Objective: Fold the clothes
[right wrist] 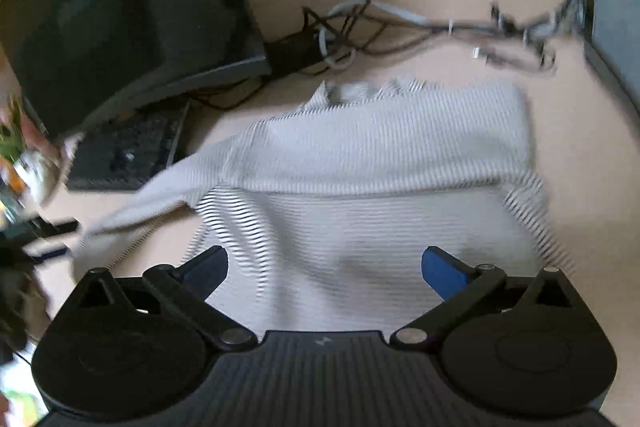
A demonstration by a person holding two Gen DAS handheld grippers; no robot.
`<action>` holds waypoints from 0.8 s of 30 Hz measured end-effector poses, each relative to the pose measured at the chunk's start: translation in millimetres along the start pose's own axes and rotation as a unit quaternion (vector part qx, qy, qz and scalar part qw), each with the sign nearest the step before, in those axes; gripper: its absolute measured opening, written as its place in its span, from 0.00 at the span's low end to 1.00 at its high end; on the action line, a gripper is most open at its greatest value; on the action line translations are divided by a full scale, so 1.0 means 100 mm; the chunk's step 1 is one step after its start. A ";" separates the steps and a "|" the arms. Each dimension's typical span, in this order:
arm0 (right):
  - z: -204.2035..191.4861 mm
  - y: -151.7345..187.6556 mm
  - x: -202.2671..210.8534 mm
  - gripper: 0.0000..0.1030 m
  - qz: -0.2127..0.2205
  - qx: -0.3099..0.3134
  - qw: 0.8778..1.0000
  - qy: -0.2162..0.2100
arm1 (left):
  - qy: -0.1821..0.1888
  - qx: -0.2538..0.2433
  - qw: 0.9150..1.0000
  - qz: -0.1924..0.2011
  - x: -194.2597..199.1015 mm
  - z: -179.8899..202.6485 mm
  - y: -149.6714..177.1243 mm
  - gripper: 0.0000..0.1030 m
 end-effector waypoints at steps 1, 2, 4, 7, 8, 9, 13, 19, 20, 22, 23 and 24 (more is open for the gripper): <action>-0.02 0.04 -0.03 1.00 -0.005 -0.009 1.000 -0.003 | -0.005 -0.001 1.000 -0.008 -0.05 0.00 0.02 0.82; -0.03 0.07 -0.05 1.00 -0.010 -0.016 1.000 -0.006 | -0.007 -0.001 1.000 -0.015 -0.09 -0.01 0.04 0.82; -0.08 0.15 -0.08 1.00 -0.011 -0.015 1.000 0.000 | -0.011 -0.002 1.000 -0.028 -0.14 -0.01 0.09 0.78; -0.12 0.25 -0.13 1.00 -0.015 -0.015 1.000 0.005 | -0.014 -0.004 0.999 -0.036 -0.18 0.00 0.12 0.68; -0.13 0.28 -0.15 1.00 -0.020 -0.018 1.000 0.005 | -0.016 -0.006 0.999 -0.039 -0.18 0.01 0.13 0.67; -0.12 0.31 -0.18 1.00 -0.027 -0.024 0.999 0.006 | -0.014 -0.008 0.999 -0.040 -0.17 0.01 0.12 0.62; -0.11 0.38 -0.21 1.00 -0.031 -0.028 0.999 0.012 | -0.004 -0.008 0.999 -0.044 -0.15 0.00 0.11 0.41; -0.23 0.46 -0.25 1.00 -0.017 0.012 0.999 0.038 | 0.000 -0.037 0.999 -0.014 -0.05 0.11 -0.09 0.21; -0.24 0.50 -0.25 1.00 -0.013 0.027 0.999 0.046 | 0.001 -0.051 0.999 -0.003 -0.02 0.17 -0.16 0.20; -0.31 0.55 -0.27 1.00 -0.013 0.062 0.996 0.064 | 0.011 -0.080 0.996 0.023 0.07 0.35 -0.35 0.18; -0.34 0.57 -0.28 1.00 -0.015 0.080 0.994 0.073 | 0.018 -0.092 0.995 0.035 0.12 0.46 -0.44 0.18; -0.37 0.59 -0.29 1.00 -0.016 0.094 0.992 0.081 | 0.026 -0.105 0.993 0.048 0.17 0.58 -0.54 0.18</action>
Point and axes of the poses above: each gripper's, at about its wrist camera, not at the fingertips, and x roughly against the way its jaws point, z to its right, y to its underside, the point moved 6 cm from there along -x, roughly the way its jaws point, and after that the axes turned 12 degrees about y, right-handed, at the moved point
